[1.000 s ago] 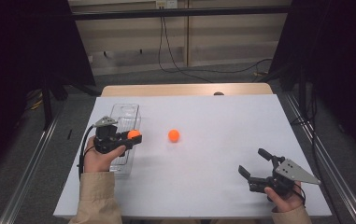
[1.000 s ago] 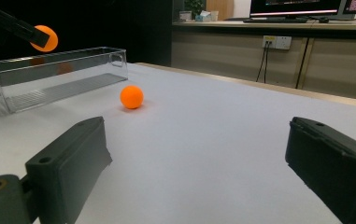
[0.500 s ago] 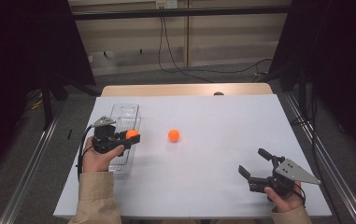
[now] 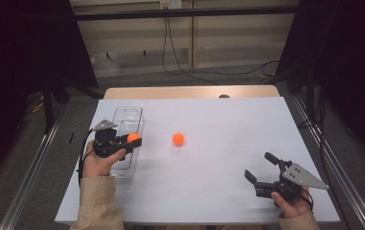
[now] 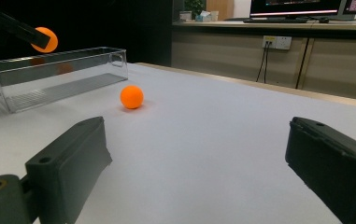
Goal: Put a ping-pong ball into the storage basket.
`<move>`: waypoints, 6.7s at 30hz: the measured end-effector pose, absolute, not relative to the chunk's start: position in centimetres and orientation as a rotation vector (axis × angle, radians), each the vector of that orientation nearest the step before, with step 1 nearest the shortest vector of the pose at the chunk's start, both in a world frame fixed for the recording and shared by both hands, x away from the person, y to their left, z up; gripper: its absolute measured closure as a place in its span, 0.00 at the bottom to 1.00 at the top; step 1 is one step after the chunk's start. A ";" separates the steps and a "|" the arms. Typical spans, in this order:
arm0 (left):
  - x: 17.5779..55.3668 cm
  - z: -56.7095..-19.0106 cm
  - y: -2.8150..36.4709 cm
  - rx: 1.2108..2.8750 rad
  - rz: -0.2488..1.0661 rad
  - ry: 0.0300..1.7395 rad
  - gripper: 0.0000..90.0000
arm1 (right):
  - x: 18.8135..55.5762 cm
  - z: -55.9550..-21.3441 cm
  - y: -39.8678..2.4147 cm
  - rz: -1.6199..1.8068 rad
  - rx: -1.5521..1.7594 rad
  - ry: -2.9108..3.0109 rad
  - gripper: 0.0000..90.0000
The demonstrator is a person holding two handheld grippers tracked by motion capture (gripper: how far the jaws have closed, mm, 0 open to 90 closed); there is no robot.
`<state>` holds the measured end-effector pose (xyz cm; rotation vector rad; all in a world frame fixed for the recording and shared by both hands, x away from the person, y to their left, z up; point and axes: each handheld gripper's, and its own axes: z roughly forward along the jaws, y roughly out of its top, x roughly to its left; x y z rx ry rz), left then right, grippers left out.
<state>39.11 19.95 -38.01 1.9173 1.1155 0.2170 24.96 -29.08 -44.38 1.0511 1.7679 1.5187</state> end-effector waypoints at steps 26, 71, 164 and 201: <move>39.4 -38.6 21.0 1.932 0.280 1.163 0.57 | 25.0 -44.4 -29.1 1.519 1.051 1.769 0.06; 39.6 -39.3 22.5 1.918 0.365 1.271 0.50 | 25.0 -44.4 -29.1 1.521 1.050 1.768 0.05; 39.4 -38.5 13.4 1.974 0.264 1.089 0.13 | 25.0 -44.5 -29.1 1.507 1.050 1.772 0.06; 39.9 -39.3 11.4 1.957 0.255 1.088 0.12 | 25.1 -44.5 -29.2 1.504 1.053 1.773 0.06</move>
